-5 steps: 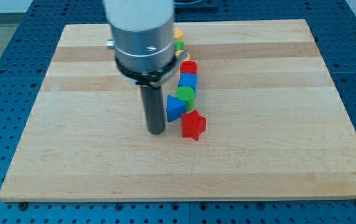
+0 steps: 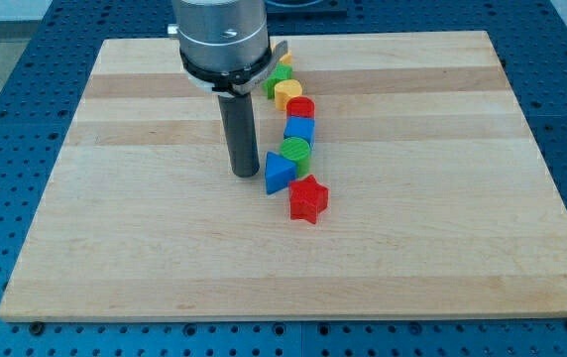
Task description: Slide the blue triangle red star and green circle slightly right
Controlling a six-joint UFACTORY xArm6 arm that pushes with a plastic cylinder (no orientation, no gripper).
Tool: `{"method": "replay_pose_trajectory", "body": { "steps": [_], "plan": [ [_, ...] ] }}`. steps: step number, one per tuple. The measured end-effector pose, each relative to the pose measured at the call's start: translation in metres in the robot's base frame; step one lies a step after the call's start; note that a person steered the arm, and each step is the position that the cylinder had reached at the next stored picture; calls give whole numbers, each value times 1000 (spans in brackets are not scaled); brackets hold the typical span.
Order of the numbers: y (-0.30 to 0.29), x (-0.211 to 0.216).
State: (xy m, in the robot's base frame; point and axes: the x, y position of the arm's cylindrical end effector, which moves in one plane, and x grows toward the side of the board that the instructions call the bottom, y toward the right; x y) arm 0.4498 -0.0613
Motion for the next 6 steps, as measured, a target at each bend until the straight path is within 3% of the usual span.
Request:
{"method": "replay_pose_trajectory", "body": {
  "steps": [4,6],
  "plan": [
    [51,12],
    [26,7]
  ]
}}
